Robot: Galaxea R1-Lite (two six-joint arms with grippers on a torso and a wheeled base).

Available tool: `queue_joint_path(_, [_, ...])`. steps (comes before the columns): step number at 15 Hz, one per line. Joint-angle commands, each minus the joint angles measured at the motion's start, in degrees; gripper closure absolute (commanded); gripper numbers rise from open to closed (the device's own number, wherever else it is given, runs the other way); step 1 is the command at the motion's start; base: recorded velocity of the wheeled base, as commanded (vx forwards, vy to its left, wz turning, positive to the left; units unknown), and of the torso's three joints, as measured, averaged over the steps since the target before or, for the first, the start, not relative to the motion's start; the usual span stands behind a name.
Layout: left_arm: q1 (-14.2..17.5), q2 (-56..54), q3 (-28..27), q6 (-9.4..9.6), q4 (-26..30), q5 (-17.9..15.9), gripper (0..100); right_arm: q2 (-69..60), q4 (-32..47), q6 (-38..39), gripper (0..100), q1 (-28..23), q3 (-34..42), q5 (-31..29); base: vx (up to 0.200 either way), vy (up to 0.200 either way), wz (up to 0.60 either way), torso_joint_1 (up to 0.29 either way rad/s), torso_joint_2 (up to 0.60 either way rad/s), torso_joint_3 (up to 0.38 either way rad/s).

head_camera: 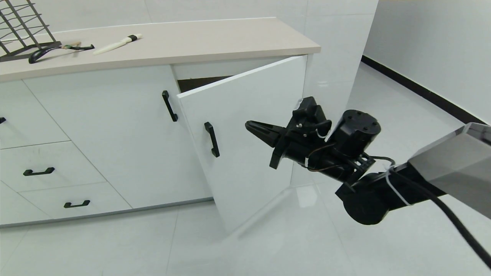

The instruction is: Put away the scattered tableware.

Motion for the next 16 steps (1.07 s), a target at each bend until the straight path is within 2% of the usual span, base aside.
queue_joint_path(1, [0.02, -0.02, 0.00, -0.10, -0.09, 0.02, 0, -12.26, -0.17, -0.07, 100, -1.80, 9.86, 0.03, 0.000, 0.000, 0.00, 0.000, 0.00, 0.000])
queue_joint_path(3, [0.02, -0.02, 0.00, -0.10, -0.09, 0.02, 0, -22.98, -0.87, -0.16, 100, -4.09, 19.88, 0.11, 0.000, 0.000, 0.00, 0.000, 0.00, 0.000])
queue_joint_path(5, [0.02, -0.02, 0.00, -0.10, -0.18, 0.02, 0, -33.18, -0.87, -0.16, 100, -7.52, 26.56, 0.11, 0.000, 0.000, 0.00, 0.000, 0.00, 0.000])
queue_joint_path(9, [0.02, -0.02, 0.00, 0.34, 0.00, -1.03, 0, -65.08, -0.17, -0.16, 100, -23.60, 51.17, 0.11, 0.000, 0.000, 0.00, 0.000, 0.00, 0.000])
queue_joint_path(10, [0.02, -0.02, 0.00, 0.07, 0.09, -1.56, 0, -72.46, 0.89, 0.01, 100, -27.20, 54.95, 0.03, 0.000, 0.000, 0.00, 0.000, 0.00, 0.000])
queue_joint_path(11, [0.02, -0.02, 0.00, -0.01, 0.09, -1.47, 0, -79.14, 2.91, 0.10, 100, -30.72, 56.44, 0.03, 0.000, 0.000, 0.00, 0.000, 0.00, 0.000])
queue_joint_path(12, [0.02, -0.02, 0.00, -0.01, 0.09, -1.47, 0, -82.31, 4.31, 0.28, 100, -32.12, 56.79, -0.06, 0.000, 0.000, 0.00, 0.000, 0.00, 0.000])
queue_joint_path(14, [0.02, -0.02, 0.00, -0.98, 0.09, -1.47, 0, -95.14, 15.21, 0.63, 100, -36.34, 59.43, -0.06, 0.000, 0.000, 0.00, 0.000, 0.00, 0.000])
queue_joint_path(16, [0.02, -0.02, 0.00, -1.86, 0.09, -1.39, 0, -106.30, 25.41, 0.98, 100, -37.84, 61.98, -0.06, 0.000, 0.000, 0.00, 0.000, 0.00, 0.000])
